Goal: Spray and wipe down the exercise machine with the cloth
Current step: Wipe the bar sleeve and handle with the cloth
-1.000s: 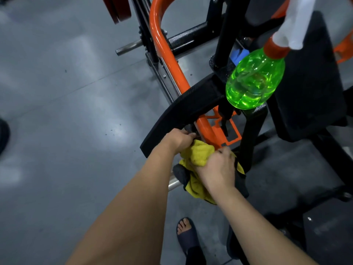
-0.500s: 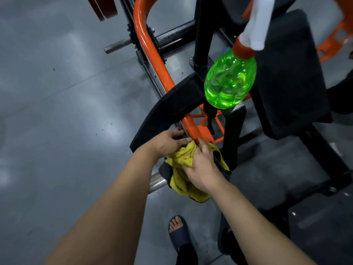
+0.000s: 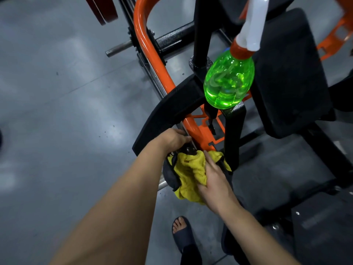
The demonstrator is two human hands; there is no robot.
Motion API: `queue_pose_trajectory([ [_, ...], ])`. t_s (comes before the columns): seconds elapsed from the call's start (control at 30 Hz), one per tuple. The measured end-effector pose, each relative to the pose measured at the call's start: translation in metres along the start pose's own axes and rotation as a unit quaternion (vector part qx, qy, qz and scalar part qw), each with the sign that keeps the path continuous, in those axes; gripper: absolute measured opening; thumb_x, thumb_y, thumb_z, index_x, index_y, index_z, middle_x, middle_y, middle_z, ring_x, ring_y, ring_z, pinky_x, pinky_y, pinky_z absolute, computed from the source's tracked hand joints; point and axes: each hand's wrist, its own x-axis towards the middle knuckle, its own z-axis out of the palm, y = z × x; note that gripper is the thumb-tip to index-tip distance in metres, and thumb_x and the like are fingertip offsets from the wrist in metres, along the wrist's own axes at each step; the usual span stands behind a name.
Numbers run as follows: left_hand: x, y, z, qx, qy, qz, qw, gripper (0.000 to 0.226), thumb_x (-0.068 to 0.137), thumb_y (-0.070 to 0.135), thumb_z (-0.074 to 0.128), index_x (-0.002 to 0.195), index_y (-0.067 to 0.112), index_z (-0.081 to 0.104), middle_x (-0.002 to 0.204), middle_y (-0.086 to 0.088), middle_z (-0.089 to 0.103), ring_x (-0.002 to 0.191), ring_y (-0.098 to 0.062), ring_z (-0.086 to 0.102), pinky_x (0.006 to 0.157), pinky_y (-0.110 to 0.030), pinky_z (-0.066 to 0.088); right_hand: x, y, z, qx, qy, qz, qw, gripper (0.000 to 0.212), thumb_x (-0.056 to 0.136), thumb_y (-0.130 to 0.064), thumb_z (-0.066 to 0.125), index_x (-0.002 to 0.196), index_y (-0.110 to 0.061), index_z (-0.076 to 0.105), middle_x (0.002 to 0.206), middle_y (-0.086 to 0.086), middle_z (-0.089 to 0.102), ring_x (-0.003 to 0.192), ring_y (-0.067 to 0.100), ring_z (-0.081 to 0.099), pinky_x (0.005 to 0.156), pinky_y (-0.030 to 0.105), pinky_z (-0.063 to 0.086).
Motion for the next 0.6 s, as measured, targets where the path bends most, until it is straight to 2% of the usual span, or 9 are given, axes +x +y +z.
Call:
queue_pose_trajectory([
  [0.07, 0.0, 0.001, 0.004, 0.001, 0.008, 0.007, 1.0, 0.046, 0.107, 0.029, 0.056, 0.15, 0.013, 0.05, 0.154, -0.009, 0.05, 0.141, -0.026, 0.047, 0.111, -0.032, 0.036, 0.009, -0.004, -0.006, -0.009, 0.005, 0.001, 1.0, 0.085, 0.085, -0.057, 0.043, 0.16, -0.02, 0.03, 0.167, -0.004, 0.025, 0.153, 0.017, 0.024, 0.126, 0.034, 0.022],
  [0.1, 0.0, 0.001, 0.006, -0.001, 0.012, 0.011, 1.0, 0.046, 0.108, 0.028, 0.053, 0.151, 0.012, 0.048, 0.155, -0.009, 0.048, 0.141, -0.026, 0.046, 0.112, -0.031, 0.035, 0.015, -0.006, -0.007, -0.023, 0.001, 0.003, 1.0, 0.087, 0.083, -0.066, 0.036, 0.158, -0.022, 0.035, 0.165, -0.004, 0.031, 0.151, 0.019, 0.028, 0.124, 0.039, 0.026],
  [0.17, 0.001, 0.001, 0.007, -0.004, 0.018, 0.017, 1.0, 0.047, 0.109, 0.029, 0.05, 0.152, 0.012, 0.046, 0.157, -0.009, 0.045, 0.143, -0.026, 0.043, 0.112, -0.03, 0.033, 0.029, -0.011, -0.009, -0.066, -0.016, 0.02, 0.997, 0.088, 0.083, -0.078, 0.038, 0.154, -0.026, 0.041, 0.159, -0.005, 0.039, 0.146, 0.024, 0.035, 0.12, 0.043, 0.032],
  [0.23, 0.0, -0.002, 0.008, -0.005, 0.021, 0.026, 0.999, 0.048, 0.109, 0.031, 0.049, 0.153, 0.012, 0.045, 0.159, -0.008, 0.043, 0.145, -0.025, 0.041, 0.112, -0.029, 0.032, 0.04, -0.021, -0.01, -0.116, -0.04, 0.051, 0.991, 0.081, 0.084, -0.075, 0.054, 0.147, -0.025, 0.049, 0.15, -0.003, 0.047, 0.139, 0.028, 0.04, 0.117, 0.044, 0.035],
  [0.33, 0.001, -0.005, 0.009, -0.013, 0.019, 0.033, 0.999, 0.049, 0.108, 0.035, 0.05, 0.153, 0.017, 0.045, 0.161, -0.006, 0.04, 0.146, -0.025, 0.039, 0.114, -0.032, 0.031, 0.054, -0.037, -0.007, -0.162, -0.044, 0.102, 0.981, 0.068, 0.087, -0.058, 0.069, 0.137, -0.013, 0.056, 0.14, 0.005, 0.051, 0.133, 0.033, 0.04, 0.112, 0.042, 0.036],
  [0.43, 0.002, -0.012, 0.016, 0.038, 0.03, 0.051, 0.998, 0.052, 0.107, 0.044, 0.049, 0.155, 0.024, 0.045, 0.168, -0.006, 0.028, 0.153, -0.025, 0.026, 0.119, -0.034, 0.026, 0.057, -0.044, -0.005, -0.174, -0.023, 0.127, 0.976, 0.068, 0.086, -0.05, 0.073, 0.137, -0.009, 0.054, 0.14, 0.006, 0.051, 0.135, 0.033, 0.039, 0.109, 0.041, 0.039],
  [0.53, -0.003, -0.017, 0.025, 0.043, 0.059, 0.074, 0.995, 0.07, 0.105, 0.052, 0.046, 0.163, 0.018, 0.024, 0.173, -0.004, 0.002, 0.159, -0.023, 0.0, 0.126, -0.038, 0.008, 0.06, -0.042, -0.001, -0.172, -0.01, 0.122, 0.977, 0.075, 0.084, -0.058, 0.07, 0.142, -0.014, 0.05, 0.14, 0.007, 0.052, 0.135, 0.036, 0.04, 0.11, 0.044, 0.038],
  [0.6, -0.006, -0.022, 0.029, 0.036, 0.078, 0.082, 0.993, 0.072, 0.106, 0.054, 0.042, 0.164, 0.017, 0.021, 0.173, -0.001, -0.001, 0.159, -0.02, -0.004, 0.126, -0.039, 0.005, 0.062, -0.04, 0.002, -0.188, -0.011, 0.106, 0.976, 0.074, 0.084, -0.06, 0.067, 0.141, -0.016, 0.051, 0.138, 0.009, 0.055, 0.132, 0.038, 0.044, 0.111, 0.044, 0.036],
])
